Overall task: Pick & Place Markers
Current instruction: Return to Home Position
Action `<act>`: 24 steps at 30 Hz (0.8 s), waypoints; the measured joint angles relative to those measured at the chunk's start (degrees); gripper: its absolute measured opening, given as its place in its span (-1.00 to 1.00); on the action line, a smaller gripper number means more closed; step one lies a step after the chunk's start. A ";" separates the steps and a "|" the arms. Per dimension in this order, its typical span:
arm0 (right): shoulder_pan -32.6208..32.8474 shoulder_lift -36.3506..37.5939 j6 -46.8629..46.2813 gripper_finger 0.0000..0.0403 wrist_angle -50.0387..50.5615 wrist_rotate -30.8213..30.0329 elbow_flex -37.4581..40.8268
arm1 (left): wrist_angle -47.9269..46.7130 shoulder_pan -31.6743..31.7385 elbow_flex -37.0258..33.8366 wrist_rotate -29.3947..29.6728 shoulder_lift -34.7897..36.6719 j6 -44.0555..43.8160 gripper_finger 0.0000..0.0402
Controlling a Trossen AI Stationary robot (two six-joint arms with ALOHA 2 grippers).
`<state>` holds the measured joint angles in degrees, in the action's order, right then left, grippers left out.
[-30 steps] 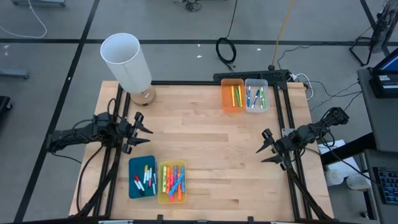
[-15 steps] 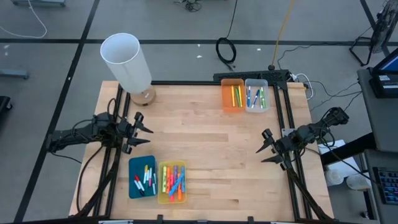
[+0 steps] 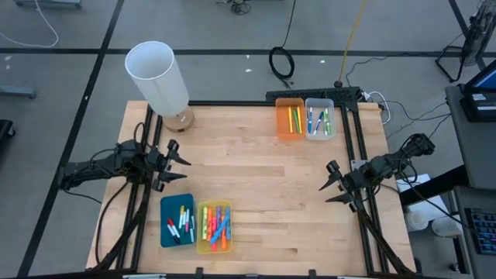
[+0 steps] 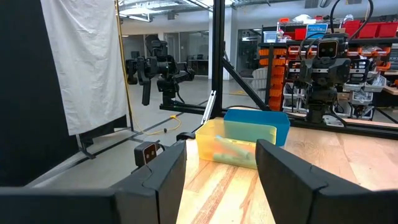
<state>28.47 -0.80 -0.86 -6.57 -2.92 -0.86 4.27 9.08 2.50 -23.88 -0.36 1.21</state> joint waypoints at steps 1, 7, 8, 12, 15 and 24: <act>0.01 0.00 0.00 -0.10 0.00 0.00 0.00 | 0.00 0.00 0.00 0.00 0.00 0.00 -0.03; 0.02 0.00 0.02 -0.10 0.00 0.00 0.00 | 0.00 0.00 0.00 0.00 0.00 0.00 -0.08; 0.01 0.00 0.01 -0.10 0.00 0.01 0.00 | 0.00 -0.01 0.00 0.00 0.00 0.00 -0.09; 0.00 0.00 -0.01 -0.10 0.00 0.01 0.00 | 0.00 -0.02 0.00 0.00 0.00 0.00 -0.12; 0.00 0.00 0.00 -0.10 -0.01 0.01 0.00 | 0.00 -0.02 0.00 0.00 -0.02 0.00 -0.13; 0.02 0.00 0.01 -0.10 0.00 0.00 0.00 | 0.00 -0.02 0.00 0.00 0.00 0.00 -0.10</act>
<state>28.48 -0.80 -0.85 -6.57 -2.92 -0.86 4.27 9.06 2.50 -23.88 -0.36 1.21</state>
